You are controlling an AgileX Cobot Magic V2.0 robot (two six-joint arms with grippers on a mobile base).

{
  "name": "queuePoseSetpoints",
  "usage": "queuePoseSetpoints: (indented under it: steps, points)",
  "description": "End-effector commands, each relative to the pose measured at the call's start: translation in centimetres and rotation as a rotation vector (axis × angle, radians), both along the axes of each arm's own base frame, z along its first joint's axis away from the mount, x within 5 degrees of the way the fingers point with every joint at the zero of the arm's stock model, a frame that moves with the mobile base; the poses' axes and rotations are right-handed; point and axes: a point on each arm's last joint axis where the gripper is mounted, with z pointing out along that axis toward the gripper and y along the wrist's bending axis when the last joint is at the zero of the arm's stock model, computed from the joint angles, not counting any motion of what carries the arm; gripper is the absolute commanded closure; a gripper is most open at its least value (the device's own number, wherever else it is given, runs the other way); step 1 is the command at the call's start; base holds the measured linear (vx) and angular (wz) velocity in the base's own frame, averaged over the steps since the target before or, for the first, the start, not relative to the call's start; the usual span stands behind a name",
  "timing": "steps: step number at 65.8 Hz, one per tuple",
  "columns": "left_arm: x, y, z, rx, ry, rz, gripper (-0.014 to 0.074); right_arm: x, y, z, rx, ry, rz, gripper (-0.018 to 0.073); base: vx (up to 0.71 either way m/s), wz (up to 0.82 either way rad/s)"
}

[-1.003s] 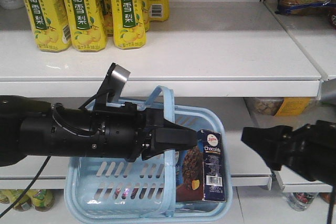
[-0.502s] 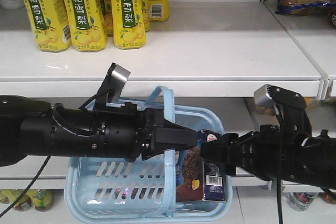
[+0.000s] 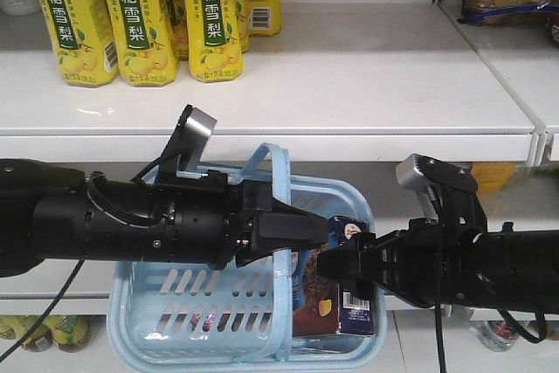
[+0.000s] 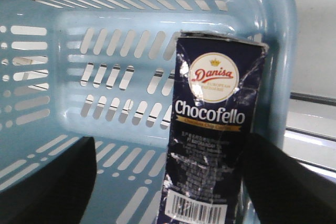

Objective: Left arm holds basket, right arm returns cookies
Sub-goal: 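Lower the right gripper around the Chocofello box and close on it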

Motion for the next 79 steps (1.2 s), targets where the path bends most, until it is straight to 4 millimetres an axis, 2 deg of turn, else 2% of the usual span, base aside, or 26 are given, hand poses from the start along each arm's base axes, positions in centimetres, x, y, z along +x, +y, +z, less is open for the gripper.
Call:
queuePoseSetpoints:
  steps: [1,44,52,68,79]
  points:
    - [-0.3,0.0,3.1,-0.136,-0.033,0.012,0.0599,0.6,0.2,1.2,0.028,-0.049,-0.009,0.0024,0.0,0.0]
    - [-0.3,0.0,3.1,-0.136,-0.033,0.012,0.0599,2.2,1.7,-1.7,0.057,0.013,0.054,0.0024,0.0,0.0]
    - [-0.3,0.0,3.1,-0.136,-0.033,0.012,0.0599,2.9,2.0,-2.7,0.036,0.033,0.07,0.0029,0.0,0.0]
    - [-0.3,0.0,3.1,-0.136,-0.033,0.012,0.0599,5.1,2.9,-3.1,-0.001,0.023,0.1,0.0078,0.0,0.0]
    - [-0.3,0.0,3.1,-0.136,-0.033,0.012,0.0599,5.9,3.2,-3.7,-0.019,0.039,0.114,0.01,0.0,0.0]
